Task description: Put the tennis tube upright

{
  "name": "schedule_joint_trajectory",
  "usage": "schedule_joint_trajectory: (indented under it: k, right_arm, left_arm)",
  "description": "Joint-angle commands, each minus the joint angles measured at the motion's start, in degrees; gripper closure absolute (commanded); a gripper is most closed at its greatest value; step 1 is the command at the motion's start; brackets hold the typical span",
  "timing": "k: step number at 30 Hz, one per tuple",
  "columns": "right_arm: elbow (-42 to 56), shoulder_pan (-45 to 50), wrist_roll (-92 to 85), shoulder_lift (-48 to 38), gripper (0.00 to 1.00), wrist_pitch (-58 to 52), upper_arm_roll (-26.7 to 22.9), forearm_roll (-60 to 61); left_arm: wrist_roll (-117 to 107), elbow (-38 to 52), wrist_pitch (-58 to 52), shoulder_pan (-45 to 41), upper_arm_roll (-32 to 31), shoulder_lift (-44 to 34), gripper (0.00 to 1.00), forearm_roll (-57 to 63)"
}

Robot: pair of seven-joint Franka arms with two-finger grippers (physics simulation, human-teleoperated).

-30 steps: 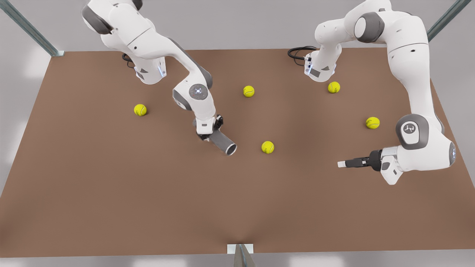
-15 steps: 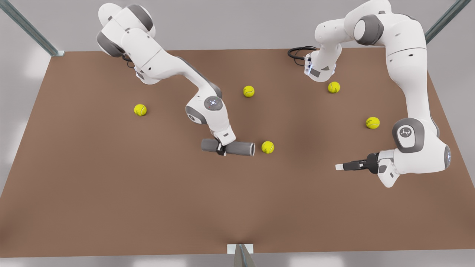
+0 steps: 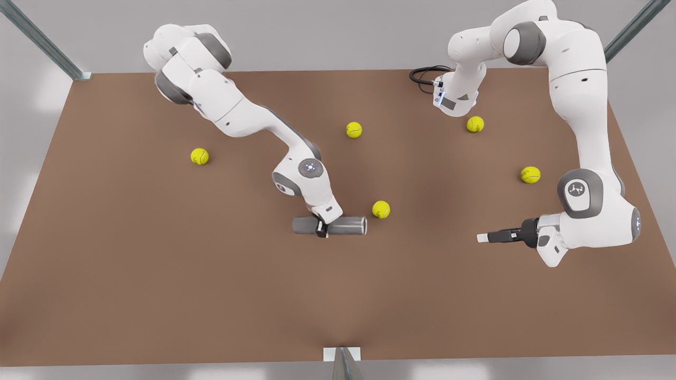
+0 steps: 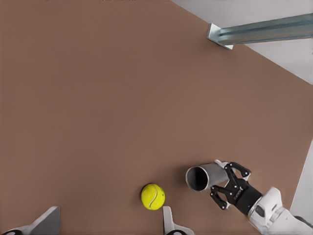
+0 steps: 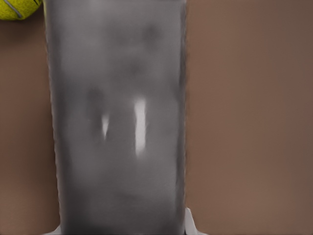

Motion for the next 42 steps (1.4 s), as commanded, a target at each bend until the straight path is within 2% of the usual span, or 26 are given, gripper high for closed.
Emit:
schedule_joint_trajectory:
  k: [1, 3, 4, 12, 16, 18, 20, 22, 24, 26, 27, 28, 29, 30, 33, 36, 39, 42]
  right_arm:
    - [0.17, 0.09, 0.14, 0.21, 0.27, -0.01, -0.01, -0.18]
    - [0.61, 0.18, 0.05, 0.57, 0.27, -0.10, -0.01, -0.44]
    - [0.61, 0.18, 0.22, 0.57, 0.00, -0.10, -0.01, -0.44]
    - [0.61, 0.36, 0.40, -0.66, 0.00, -1.07, 0.61, -0.18]
    - [-1.06, 0.09, 1.10, -5.41, 0.00, -4.93, 3.07, 1.05]
    - [-1.32, -0.43, 1.19, -10.15, 0.00, -10.64, 5.09, 5.70]
    - [-1.15, -5.61, 1.37, -16.82, 0.00, -18.45, 7.55, 14.92]
    - [-2.82, -15.81, 4.35, -26.85, 0.00, -24.62, 7.46, 24.25]
    - [-2.11, -21.35, 14.02, -33.17, 0.00, -33.93, 7.20, 23.55]
    - [-1.15, -33.56, 15.43, -37.66, 0.00, -39.82, 7.11, 23.99]
    - [0.34, -34.46, 14.81, -39.42, 0.00, -43.33, 2.04, 24.43]
    - [5.79, -26.37, 14.38, -40.04, 0.00, -51.77, -10.97, 27.94]
    - [7.03, -21.98, 7.35, -41.26, 0.00, -53.98, -20.74, 29.70]
    - [6.24, -20.21, 6.46, -43.20, 0.00, -54.94, -24.27, 29.79]
    - [6.23, -19.59, 6.55, -42.76, 0.00, -54.07, -23.65, 29.70]
    - [6.24, -20.03, 7.17, -42.85, 0.00, -54.15, -22.77, 29.70]
    - [6.41, -20.74, 7.52, -43.03, 0.00, -54.15, -22.86, 29.70]
    - [6.41, -19.95, 10.41, -42.94, 0.00, -53.37, -22.77, 29.79]
  left_arm:
    - [0.00, 0.00, 0.00, 0.00, 0.00, 0.00, 0.01, 0.00]
    - [0.18, -0.09, 0.00, 0.00, 0.00, 0.00, 0.01, 0.00]
    - [0.36, -0.09, 0.00, 0.09, 0.00, 0.00, 0.01, 0.00]
    - [0.71, -0.09, 0.00, 0.18, 0.00, 0.00, 0.01, 0.00]
    - [0.53, 0.00, 0.00, -0.18, -0.09, -0.18, 0.01, -0.18]
    - [0.44, 0.00, -0.09, -0.09, -0.79, -0.36, 0.01, -0.88]
    - [0.53, 0.00, -0.61, 0.18, -0.88, -0.71, 0.01, -1.41]
    - [-0.35, 0.00, -3.25, 0.53, -7.56, -1.59, 0.01, -2.72]
    - [0.62, -0.35, -3.16, 0.00, -9.32, -0.27, 0.01, -8.43]
    - [0.53, -0.79, 3.42, -7.03, -9.41, 1.40, 0.01, -8.53]
    - [-0.34, -0.79, 8.17, -9.58, -9.41, 3.42, 0.01, -9.14]
    - [-1.31, -0.61, 11.86, -11.78, -9.41, 4.21, 0.01, -9.41]
    - [-2.11, -0.26, 14.68, -12.83, -9.41, 5.35, 0.01, -9.58]
    - [-2.11, 0.09, 16.26, -13.97, -9.41, 7.02, 0.01, -9.58]
    - [-2.54, 0.09, 18.55, -15.73, -9.50, 8.35, 0.01, -10.37]
    - [-2.46, 0.00, 18.46, -15.56, -9.50, 9.22, 0.01, -18.02]
    - [1.58, 0.88, 18.55, -15.38, -9.50, 12.92, 0.01, -18.28]
    - [4.22, -0.26, 17.76, -14.85, -9.49, 12.65, 0.01, -18.11]
